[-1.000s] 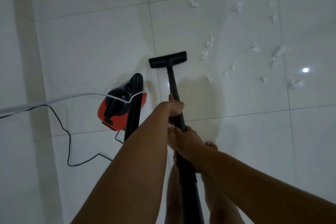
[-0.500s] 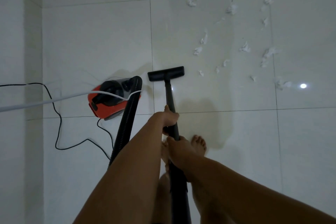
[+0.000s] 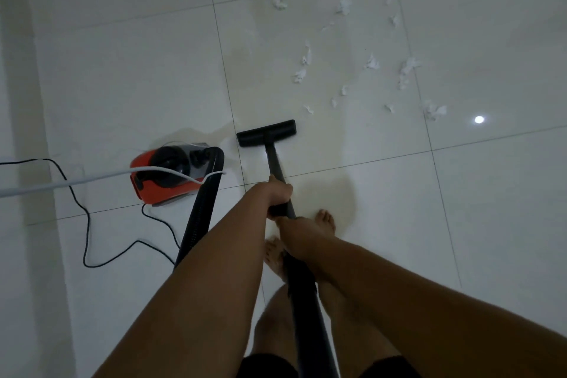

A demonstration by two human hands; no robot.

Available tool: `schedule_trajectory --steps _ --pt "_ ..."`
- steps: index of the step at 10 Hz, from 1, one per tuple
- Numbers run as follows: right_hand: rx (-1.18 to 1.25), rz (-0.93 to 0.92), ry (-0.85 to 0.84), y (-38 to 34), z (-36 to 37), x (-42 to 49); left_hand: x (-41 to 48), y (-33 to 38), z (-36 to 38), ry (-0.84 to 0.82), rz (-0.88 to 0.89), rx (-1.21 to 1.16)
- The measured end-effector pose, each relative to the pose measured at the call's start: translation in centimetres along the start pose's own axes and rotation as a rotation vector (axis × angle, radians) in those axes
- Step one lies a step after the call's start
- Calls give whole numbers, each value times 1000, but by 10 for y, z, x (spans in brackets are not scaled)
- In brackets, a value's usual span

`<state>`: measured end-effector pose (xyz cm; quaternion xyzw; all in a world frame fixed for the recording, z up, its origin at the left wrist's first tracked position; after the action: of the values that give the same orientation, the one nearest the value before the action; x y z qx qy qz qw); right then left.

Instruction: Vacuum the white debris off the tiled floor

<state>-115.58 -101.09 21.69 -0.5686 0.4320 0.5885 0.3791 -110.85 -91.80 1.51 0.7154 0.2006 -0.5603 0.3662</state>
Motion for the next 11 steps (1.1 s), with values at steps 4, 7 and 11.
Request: schedule_trajectory --steps 4,7,11 --pt "168 -10 53 48 -75 38 6 68 84 -46 29 52" --pt "32 -73 173 65 -111 106 25 95 119 -45 13 64" --pt "35 4 93 71 -106 93 32 85 113 -14 10 46"
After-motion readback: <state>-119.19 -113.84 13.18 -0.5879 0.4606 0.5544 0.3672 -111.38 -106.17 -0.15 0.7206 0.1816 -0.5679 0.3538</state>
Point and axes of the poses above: each hand's wrist, its own x-axis towards the middle knuckle, its own z-axis out of the palm, y = z × x, the point moved 8 cm from there along x, towards the middle knuckle, and after that the axes turned 11 degrees about z, right-handed, at the moved point
